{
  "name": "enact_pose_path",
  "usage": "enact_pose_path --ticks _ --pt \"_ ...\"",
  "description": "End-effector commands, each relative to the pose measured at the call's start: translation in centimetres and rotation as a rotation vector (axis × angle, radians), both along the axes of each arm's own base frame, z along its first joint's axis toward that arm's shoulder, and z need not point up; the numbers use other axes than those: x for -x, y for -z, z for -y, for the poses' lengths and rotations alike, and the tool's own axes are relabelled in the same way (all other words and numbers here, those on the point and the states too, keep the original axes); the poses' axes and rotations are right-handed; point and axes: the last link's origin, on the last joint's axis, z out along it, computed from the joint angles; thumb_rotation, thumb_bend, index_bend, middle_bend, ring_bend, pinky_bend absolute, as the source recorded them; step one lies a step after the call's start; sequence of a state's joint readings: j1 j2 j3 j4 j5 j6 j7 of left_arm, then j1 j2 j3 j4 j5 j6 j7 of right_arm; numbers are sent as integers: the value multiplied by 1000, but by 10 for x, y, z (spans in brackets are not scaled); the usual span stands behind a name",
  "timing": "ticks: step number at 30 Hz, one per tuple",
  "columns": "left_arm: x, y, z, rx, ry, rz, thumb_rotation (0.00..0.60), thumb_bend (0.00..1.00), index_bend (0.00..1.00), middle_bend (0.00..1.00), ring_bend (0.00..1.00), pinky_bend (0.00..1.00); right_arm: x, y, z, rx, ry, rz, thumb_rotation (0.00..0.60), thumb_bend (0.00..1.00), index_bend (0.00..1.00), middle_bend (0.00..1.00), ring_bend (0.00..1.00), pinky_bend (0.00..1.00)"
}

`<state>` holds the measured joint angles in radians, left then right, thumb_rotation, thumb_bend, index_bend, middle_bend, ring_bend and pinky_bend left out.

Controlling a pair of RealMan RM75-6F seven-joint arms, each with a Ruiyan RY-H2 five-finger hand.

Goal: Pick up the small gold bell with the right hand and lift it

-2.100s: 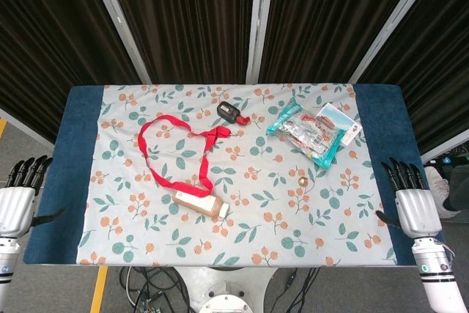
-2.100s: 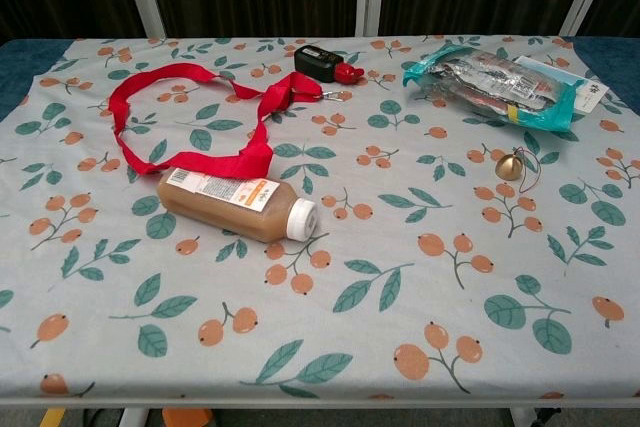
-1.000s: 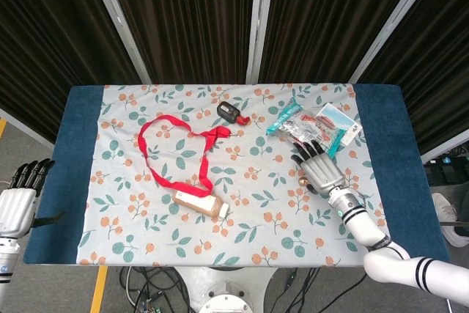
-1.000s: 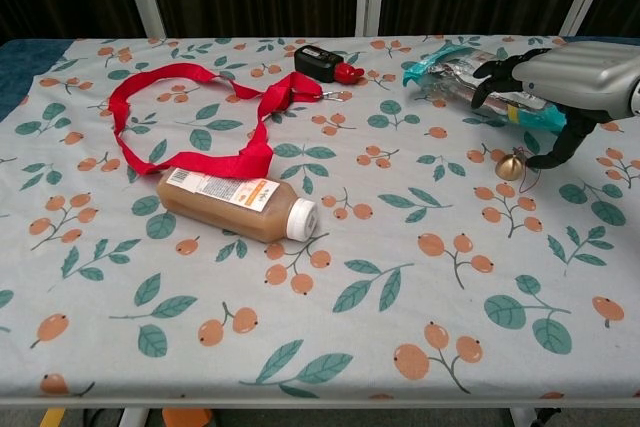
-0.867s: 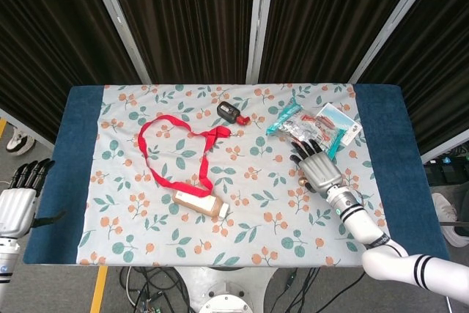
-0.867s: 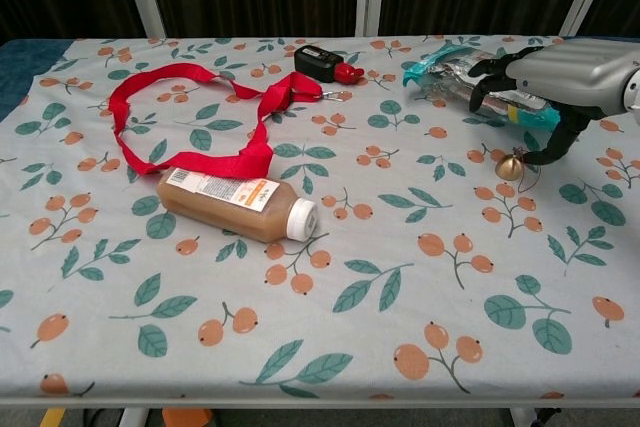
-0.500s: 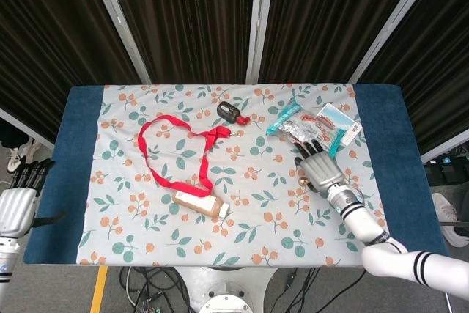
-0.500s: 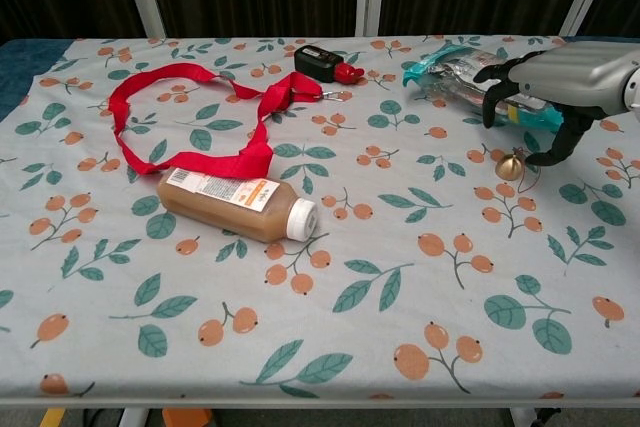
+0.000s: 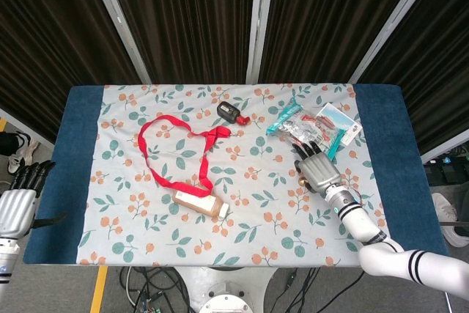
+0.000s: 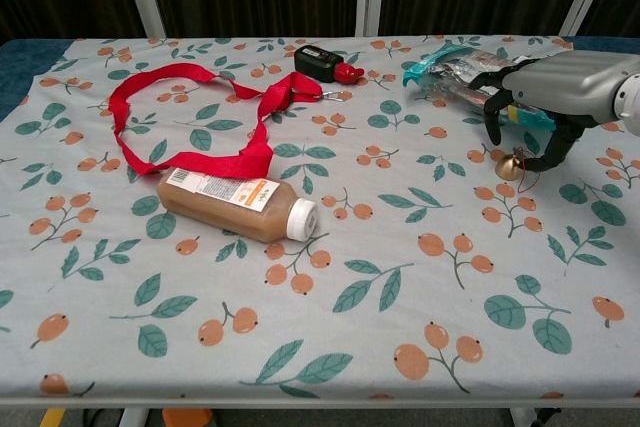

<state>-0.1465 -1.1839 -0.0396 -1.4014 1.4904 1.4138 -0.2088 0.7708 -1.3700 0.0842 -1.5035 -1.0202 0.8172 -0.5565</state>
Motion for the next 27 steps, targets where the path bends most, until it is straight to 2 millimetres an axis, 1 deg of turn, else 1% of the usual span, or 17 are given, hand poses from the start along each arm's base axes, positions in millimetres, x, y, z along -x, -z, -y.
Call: enact_pose_path --ticks 1,15,23,27 --pt "0 0 0 2 -1 1 600 87 36 40 0 22 0 1 0 -2 -2 1 600 197 448 0 0 0" --pt "2 0 1 8 -5 13 600 87 36 40 0 22 1 -3 3 2 18 19 600 219 495 0 0 0" --pt "2 0 1 9 -5 14 600 86 36 40 0 21 2 0 4 -6 24 15 600 235 520 0 0 0" --pt "3 0 2 10 -8 15 600 87 36 40 0 22 1 2 4 -12 30 19 600 262 521 0 0 0"
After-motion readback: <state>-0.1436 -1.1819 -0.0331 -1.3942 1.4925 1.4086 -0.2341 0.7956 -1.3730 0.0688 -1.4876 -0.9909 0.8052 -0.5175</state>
